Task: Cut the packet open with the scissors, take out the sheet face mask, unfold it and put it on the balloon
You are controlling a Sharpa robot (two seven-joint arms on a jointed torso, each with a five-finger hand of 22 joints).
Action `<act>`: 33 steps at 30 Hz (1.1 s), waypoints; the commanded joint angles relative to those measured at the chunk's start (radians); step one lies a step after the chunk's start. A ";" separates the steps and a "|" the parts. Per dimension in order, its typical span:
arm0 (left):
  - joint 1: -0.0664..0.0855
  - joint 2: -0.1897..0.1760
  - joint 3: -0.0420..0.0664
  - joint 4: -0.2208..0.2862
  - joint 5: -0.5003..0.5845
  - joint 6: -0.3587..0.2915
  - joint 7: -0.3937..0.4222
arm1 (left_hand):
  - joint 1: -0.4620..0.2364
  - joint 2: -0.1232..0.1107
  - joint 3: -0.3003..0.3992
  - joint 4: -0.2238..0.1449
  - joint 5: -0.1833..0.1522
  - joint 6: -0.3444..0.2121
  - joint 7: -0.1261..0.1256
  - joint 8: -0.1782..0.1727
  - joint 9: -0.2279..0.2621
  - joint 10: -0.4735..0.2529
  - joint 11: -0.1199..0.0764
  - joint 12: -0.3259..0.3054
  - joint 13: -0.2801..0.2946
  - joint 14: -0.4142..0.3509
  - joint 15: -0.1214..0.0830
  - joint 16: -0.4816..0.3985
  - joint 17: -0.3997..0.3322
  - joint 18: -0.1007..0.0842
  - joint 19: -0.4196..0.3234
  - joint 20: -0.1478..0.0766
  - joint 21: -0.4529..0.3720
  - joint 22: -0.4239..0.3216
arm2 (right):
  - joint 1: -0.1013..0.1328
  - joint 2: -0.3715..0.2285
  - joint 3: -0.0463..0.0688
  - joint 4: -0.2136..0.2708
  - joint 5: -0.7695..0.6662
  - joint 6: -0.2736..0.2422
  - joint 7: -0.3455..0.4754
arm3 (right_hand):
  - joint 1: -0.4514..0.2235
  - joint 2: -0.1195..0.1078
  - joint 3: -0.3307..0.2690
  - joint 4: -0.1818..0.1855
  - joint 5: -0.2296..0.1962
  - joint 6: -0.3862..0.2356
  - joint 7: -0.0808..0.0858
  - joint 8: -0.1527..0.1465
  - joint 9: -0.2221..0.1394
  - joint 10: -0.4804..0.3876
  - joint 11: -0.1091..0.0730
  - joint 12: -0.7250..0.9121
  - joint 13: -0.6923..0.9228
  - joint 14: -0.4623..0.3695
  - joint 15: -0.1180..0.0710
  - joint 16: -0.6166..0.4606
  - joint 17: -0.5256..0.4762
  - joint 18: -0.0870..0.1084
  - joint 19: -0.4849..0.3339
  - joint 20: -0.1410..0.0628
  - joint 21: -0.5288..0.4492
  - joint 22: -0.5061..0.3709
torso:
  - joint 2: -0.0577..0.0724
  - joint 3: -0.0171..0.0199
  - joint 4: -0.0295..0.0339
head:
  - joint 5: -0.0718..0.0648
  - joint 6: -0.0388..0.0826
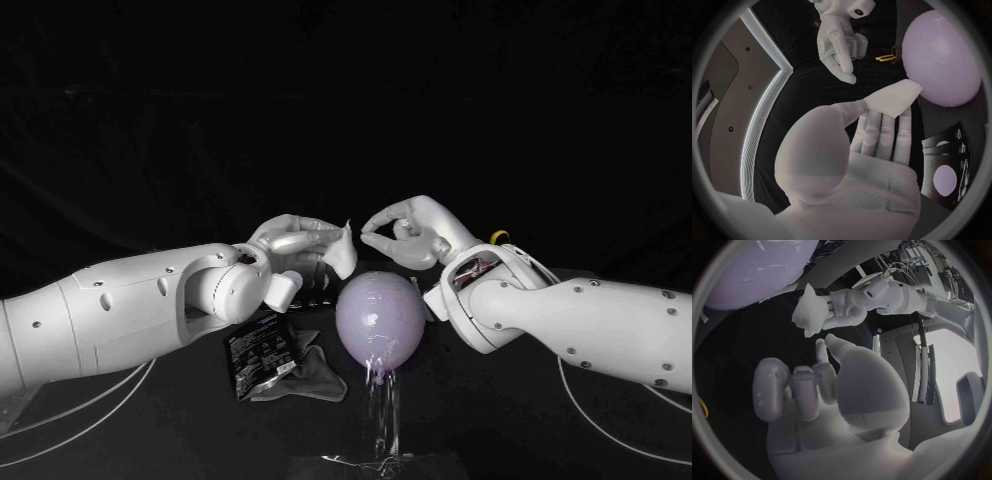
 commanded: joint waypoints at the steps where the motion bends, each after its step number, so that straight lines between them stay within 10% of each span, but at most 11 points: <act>1: 0.001 0.002 0.001 0.006 0.028 -0.018 0.021 | -0.008 0.001 0.007 -0.001 0.003 0.007 -0.002 -0.003 0.153 0.005 0.001 -0.005 0.001 -0.007 0.002 0.006 0.002 0.000 -0.007 0.000 0.007 0.003 | -0.006 0.021 0.000 -0.021 -0.116 -0.055 -0.056 | -0.002 -0.011 -0.006 0.000 -0.006 -0.010 0.002 -0.006 -0.003 0.033 0.005 -0.008 0.167 0.103 -0.001 0.004 0.263 -0.013 0.006 -0.001 -0.007 0.201 | 0.000 0.0000 -0.0001 | 0.000 -0.001; 10: 0.001 0.003 0.001 0.012 0.034 -0.014 0.029 | -0.020 0.001 0.019 -0.013 0.003 0.010 -0.002 -0.007 0.159 0.007 0.001 -0.004 0.001 -0.009 0.001 0.010 0.005 0.000 -0.018 0.000 0.024 0.015 | -0.021 0.073 0.000 -0.074 -0.209 -0.049 -0.116 | -0.032 -0.046 -0.036 0.021 -0.008 -0.047 0.021 -0.036 -0.020 0.010 0.023 -0.045 0.144 0.097 0.015 -0.006 0.243 -0.005 -0.017 0.010 -0.052 0.188 | 0.000 -0.0002 -0.0007 | 0.000 -0.002; 33: 0.001 0.006 0.002 0.018 0.038 0.005 0.033 | -0.038 -0.003 0.031 -0.029 0.003 0.016 -0.004 -0.010 0.167 0.009 -0.001 -0.004 0.001 -0.010 0.000 0.015 0.010 0.000 -0.032 0.000 0.045 0.028 | -0.038 0.113 0.001 -0.110 -0.249 -0.056 -0.128 | -0.044 -0.046 -0.054 0.043 -0.008 -0.038 0.021 -0.037 -0.023 0.010 0.024 -0.042 0.146 0.097 0.017 -0.005 0.244 -0.004 -0.019 0.015 -0.054 0.188 | 0.000 0.0003 -0.0011 | 0.002 -0.003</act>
